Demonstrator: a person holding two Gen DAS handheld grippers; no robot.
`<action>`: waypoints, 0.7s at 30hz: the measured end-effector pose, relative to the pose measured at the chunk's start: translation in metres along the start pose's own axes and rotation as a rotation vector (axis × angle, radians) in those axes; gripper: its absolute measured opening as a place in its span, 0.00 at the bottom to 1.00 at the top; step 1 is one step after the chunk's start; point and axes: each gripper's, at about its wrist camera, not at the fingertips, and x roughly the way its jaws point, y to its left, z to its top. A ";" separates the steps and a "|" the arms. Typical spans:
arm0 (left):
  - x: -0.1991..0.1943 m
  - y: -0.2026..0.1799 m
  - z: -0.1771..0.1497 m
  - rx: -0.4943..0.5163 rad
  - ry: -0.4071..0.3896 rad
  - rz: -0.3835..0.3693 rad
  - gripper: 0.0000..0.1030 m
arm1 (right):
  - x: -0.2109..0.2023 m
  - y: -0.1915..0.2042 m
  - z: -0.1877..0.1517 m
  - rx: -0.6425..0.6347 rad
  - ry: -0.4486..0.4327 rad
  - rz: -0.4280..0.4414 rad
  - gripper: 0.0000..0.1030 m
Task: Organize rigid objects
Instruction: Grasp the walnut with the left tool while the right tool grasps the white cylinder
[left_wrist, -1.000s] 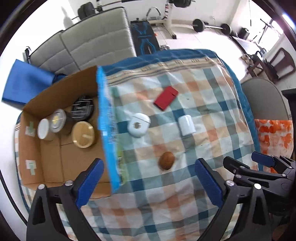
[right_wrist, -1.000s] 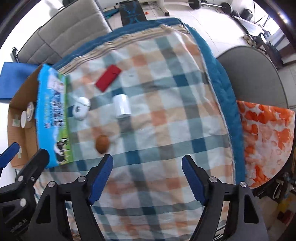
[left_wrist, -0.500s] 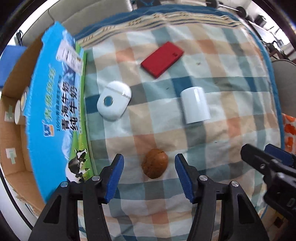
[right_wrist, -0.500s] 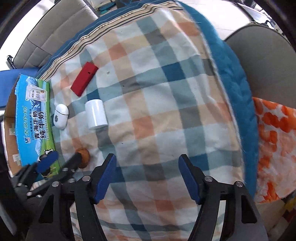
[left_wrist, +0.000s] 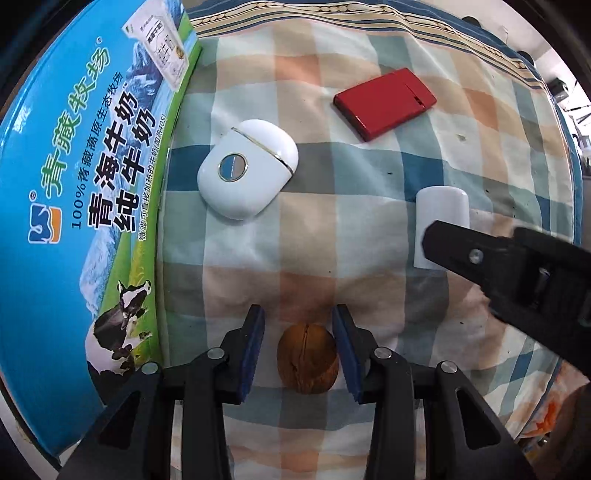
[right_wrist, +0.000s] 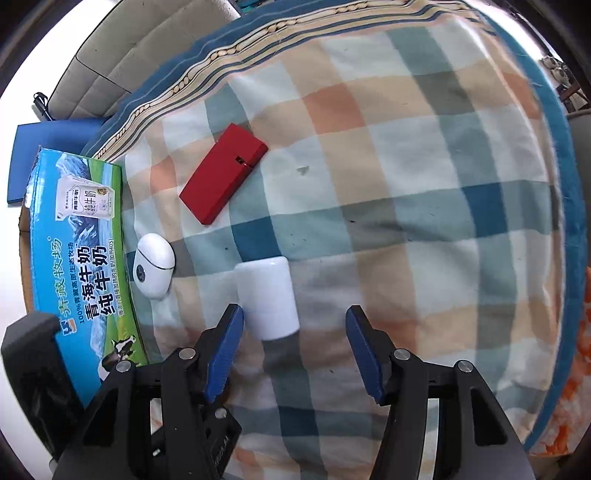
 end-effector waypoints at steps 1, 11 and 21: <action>0.000 0.002 0.001 -0.003 -0.001 -0.001 0.35 | 0.004 0.002 0.002 -0.006 0.006 -0.002 0.58; -0.005 0.013 0.000 0.003 0.008 0.000 0.35 | -0.004 -0.009 -0.003 -0.026 -0.002 -0.074 0.34; -0.006 0.014 -0.008 0.044 0.037 -0.033 0.35 | -0.016 -0.069 -0.052 0.045 0.034 -0.143 0.34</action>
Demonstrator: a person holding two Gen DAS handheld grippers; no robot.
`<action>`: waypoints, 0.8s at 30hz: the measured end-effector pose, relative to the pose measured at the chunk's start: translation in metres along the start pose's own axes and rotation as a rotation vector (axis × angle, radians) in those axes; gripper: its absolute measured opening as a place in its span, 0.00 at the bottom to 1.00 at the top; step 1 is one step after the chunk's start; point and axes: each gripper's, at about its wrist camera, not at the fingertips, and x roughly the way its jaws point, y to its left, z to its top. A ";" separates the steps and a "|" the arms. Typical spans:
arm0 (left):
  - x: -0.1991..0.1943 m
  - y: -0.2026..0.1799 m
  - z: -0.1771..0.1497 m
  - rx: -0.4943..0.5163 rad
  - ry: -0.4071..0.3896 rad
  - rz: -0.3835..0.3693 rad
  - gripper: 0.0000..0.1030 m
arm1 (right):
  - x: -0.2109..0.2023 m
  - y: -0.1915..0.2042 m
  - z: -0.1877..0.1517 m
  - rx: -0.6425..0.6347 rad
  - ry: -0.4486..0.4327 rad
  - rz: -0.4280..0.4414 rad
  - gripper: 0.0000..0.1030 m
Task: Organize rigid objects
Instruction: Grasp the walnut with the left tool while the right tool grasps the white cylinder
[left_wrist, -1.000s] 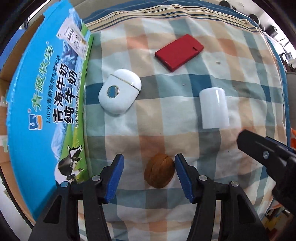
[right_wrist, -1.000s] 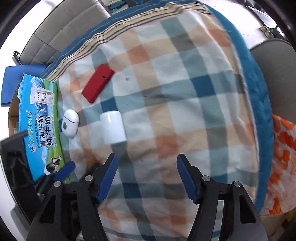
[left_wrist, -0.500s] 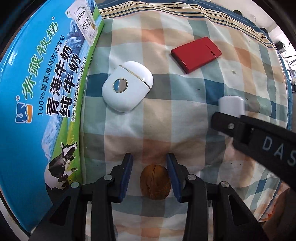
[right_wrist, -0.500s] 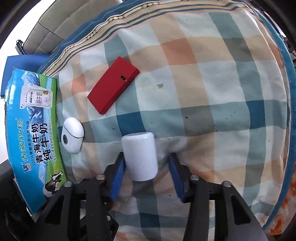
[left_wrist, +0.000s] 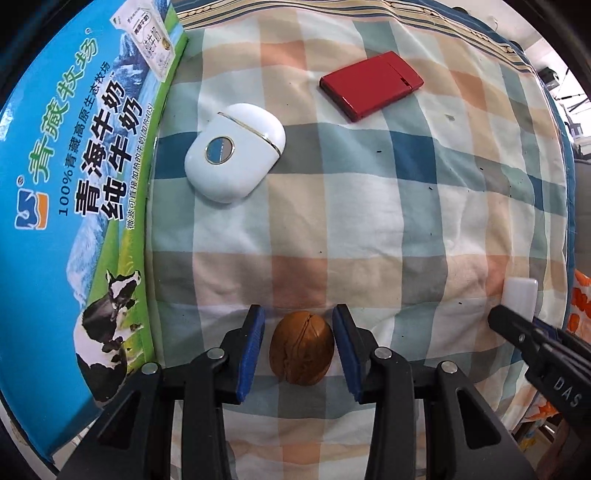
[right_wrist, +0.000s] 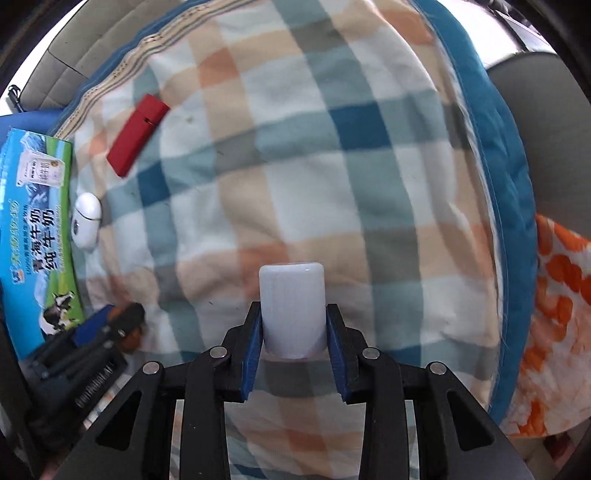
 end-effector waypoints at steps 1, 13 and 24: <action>0.000 -0.004 -0.001 0.003 0.002 0.001 0.35 | 0.002 -0.003 -0.002 0.008 0.003 0.003 0.34; 0.004 -0.014 -0.007 0.020 0.035 -0.059 0.35 | 0.004 0.011 -0.011 -0.012 0.004 -0.009 0.33; 0.014 -0.026 -0.012 0.074 0.041 -0.009 0.29 | 0.009 0.012 -0.007 -0.028 0.017 -0.032 0.33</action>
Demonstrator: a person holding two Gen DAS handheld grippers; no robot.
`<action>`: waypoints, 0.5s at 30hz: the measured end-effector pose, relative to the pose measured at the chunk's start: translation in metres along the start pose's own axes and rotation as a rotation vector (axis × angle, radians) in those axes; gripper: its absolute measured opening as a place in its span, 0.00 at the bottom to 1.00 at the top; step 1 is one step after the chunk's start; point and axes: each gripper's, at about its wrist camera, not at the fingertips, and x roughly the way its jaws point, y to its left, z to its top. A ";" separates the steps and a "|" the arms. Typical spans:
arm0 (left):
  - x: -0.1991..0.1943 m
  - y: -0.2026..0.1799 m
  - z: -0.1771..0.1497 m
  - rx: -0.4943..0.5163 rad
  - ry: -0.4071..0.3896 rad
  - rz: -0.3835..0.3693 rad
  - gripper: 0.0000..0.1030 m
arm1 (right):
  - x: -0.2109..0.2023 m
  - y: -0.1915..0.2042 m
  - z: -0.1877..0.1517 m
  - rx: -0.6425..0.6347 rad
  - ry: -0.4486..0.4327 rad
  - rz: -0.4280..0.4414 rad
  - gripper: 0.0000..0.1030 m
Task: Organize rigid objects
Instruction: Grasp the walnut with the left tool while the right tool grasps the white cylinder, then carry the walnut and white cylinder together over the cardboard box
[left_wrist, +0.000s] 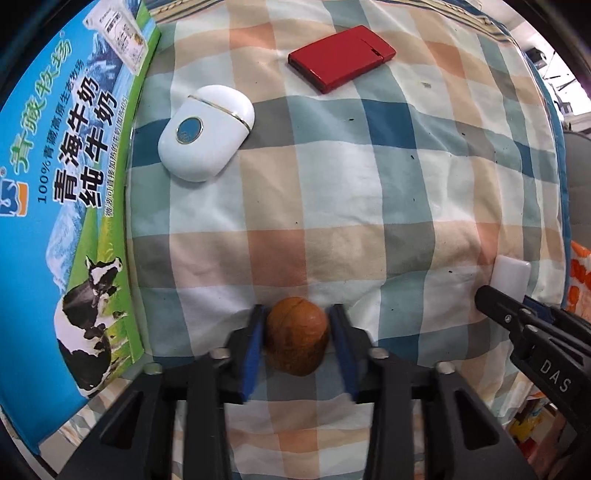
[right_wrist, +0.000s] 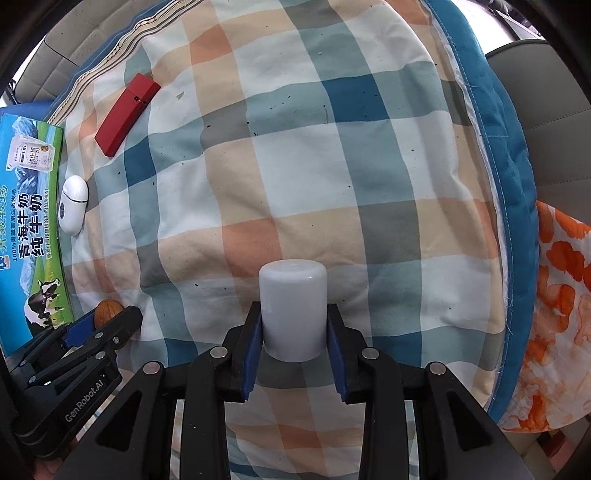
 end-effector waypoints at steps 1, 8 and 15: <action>0.000 -0.003 -0.002 0.015 0.001 0.010 0.29 | 0.001 0.003 -0.001 -0.002 0.000 -0.003 0.33; -0.024 -0.013 -0.013 0.013 -0.055 -0.018 0.29 | -0.007 0.019 -0.011 -0.029 -0.014 -0.005 0.33; -0.079 -0.006 -0.026 0.011 -0.167 -0.059 0.29 | -0.039 0.047 -0.027 -0.065 -0.080 -0.004 0.33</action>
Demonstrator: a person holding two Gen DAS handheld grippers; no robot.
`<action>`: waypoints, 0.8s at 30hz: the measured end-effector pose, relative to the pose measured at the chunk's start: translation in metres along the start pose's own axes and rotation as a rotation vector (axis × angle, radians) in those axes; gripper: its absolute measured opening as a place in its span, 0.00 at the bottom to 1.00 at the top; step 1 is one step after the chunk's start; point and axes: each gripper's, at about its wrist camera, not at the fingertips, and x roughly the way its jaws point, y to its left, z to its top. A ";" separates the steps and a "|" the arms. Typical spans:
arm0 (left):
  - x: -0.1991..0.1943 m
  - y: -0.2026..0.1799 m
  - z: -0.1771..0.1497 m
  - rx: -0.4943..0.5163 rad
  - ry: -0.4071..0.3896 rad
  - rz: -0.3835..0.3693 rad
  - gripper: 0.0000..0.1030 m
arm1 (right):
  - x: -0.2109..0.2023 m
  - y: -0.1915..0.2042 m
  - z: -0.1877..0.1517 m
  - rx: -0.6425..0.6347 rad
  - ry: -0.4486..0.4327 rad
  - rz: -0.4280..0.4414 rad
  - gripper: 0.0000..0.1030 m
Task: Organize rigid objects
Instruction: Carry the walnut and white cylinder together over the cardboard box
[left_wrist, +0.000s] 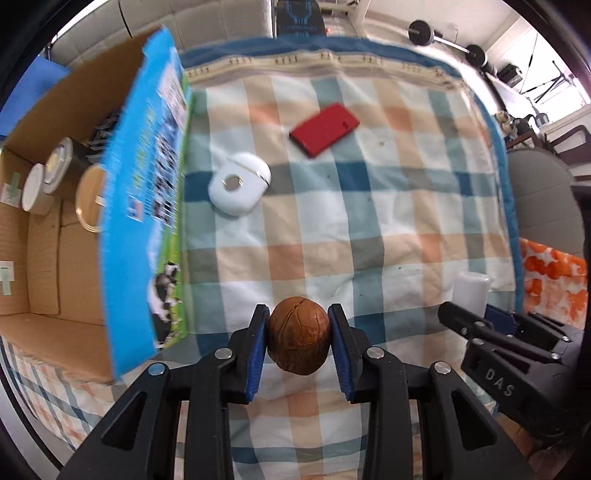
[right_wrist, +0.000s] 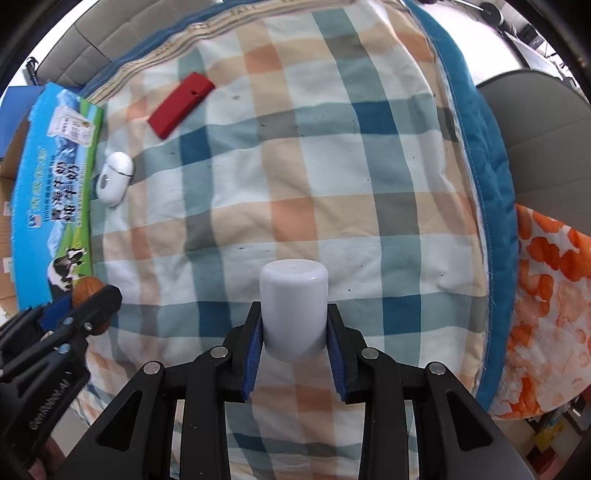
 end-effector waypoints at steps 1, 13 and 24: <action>-0.008 0.002 0.000 -0.003 -0.014 -0.005 0.29 | -0.006 0.006 -0.002 -0.009 -0.008 0.000 0.33; -0.099 0.086 0.011 -0.045 -0.185 -0.033 0.29 | -0.108 0.095 -0.018 -0.098 -0.175 0.073 0.33; -0.120 0.219 0.007 -0.156 -0.212 0.054 0.29 | -0.112 0.245 -0.015 -0.203 -0.199 0.161 0.33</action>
